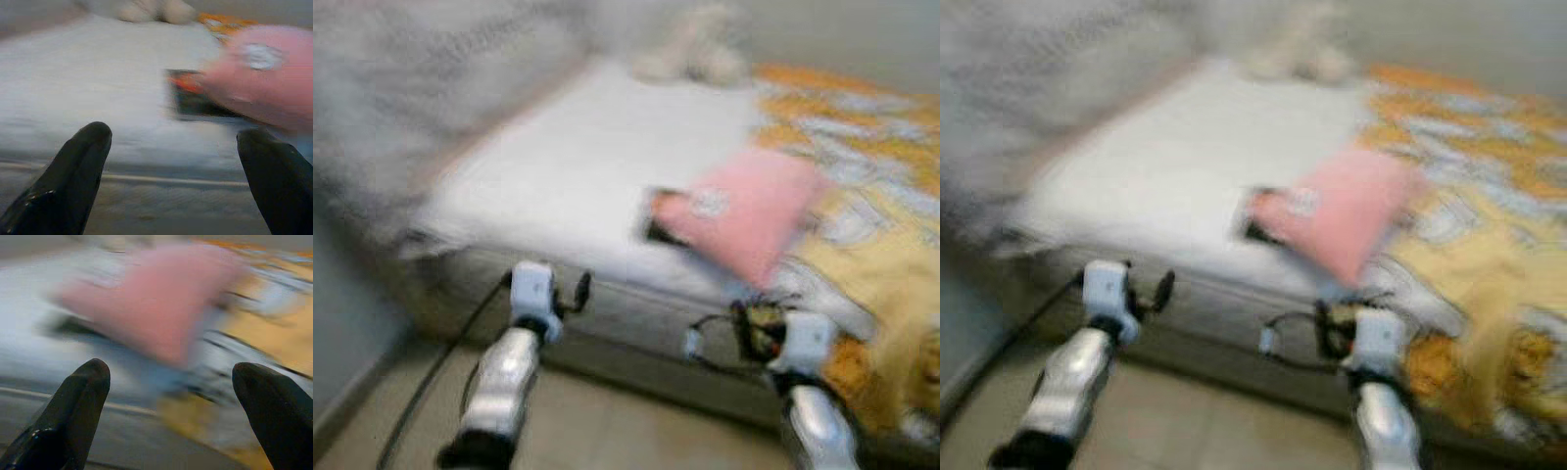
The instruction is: Clean up the room
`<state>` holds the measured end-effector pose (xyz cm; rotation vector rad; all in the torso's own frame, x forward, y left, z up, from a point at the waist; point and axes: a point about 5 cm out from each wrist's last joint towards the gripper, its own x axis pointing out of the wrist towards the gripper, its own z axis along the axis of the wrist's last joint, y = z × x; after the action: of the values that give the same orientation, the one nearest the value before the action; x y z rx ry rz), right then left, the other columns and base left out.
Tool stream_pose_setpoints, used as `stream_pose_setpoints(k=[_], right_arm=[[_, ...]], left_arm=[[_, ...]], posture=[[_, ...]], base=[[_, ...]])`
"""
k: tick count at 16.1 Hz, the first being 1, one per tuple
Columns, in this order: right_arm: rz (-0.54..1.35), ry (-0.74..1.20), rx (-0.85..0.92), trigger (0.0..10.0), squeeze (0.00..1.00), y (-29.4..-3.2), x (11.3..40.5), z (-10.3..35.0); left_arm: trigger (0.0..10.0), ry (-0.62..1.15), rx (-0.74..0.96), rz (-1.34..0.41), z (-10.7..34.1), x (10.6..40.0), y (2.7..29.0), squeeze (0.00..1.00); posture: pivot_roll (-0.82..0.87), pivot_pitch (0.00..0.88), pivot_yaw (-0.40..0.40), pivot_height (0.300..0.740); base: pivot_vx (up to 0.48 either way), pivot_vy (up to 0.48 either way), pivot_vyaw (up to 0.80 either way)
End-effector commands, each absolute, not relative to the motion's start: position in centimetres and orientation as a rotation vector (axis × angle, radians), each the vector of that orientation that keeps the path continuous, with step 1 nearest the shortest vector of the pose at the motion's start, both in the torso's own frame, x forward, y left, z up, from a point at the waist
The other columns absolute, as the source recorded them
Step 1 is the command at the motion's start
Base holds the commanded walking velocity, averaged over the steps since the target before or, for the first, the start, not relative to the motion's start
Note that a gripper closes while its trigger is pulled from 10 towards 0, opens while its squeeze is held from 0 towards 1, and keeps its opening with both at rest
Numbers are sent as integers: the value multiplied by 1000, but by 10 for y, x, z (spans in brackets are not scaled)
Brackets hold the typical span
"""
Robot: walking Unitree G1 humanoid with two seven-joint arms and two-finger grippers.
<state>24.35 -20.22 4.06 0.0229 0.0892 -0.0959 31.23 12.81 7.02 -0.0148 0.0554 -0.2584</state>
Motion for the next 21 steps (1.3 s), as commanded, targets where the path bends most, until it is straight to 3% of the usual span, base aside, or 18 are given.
stream_pose_setpoints(k=[1, 6, 7, 8, 11, 21], right_arm=[[-118, 70, 36, 10000, 0, -203, 245, 44], [-121, 76, 37, 10000, 0, -201, 246, 43], [-123, 79, 35, 10000, 0, -201, 246, 43], [-124, 80, 32, 10000, 0, -201, 246, 43], [-98, -12, 55, 10000, 0, -200, 249, 59], [-76, 33, 20, 10000, 0, -197, 255, 54]], left_arm=[[10000, 97, -15, -223, 63, 311, 139, 1000], [10000, 89, -18, -213, 67, 316, 142, 1000], [10000, 77, -7, -203, 69, 318, 141, 718], [10000, 61, -7, -201, 72, 319, 141, 0], [10000, 5, -102, -205, 82, 319, 139, 0], [10000, -9, -83, -179, 88, 330, 139, 0]], posture=[[75, 0, -8, 740], [66, 0, -1, 740], [64, 0, 0, 740], [62, 0, -1, 740], [62, 0, -4, 740], [54, 0, -2, 740]], base=[[0, 0, 0], [0, 0, -391], [0, 0, 0], [0, 0, 0], [144, 0, 0], [480, 0, 0]])
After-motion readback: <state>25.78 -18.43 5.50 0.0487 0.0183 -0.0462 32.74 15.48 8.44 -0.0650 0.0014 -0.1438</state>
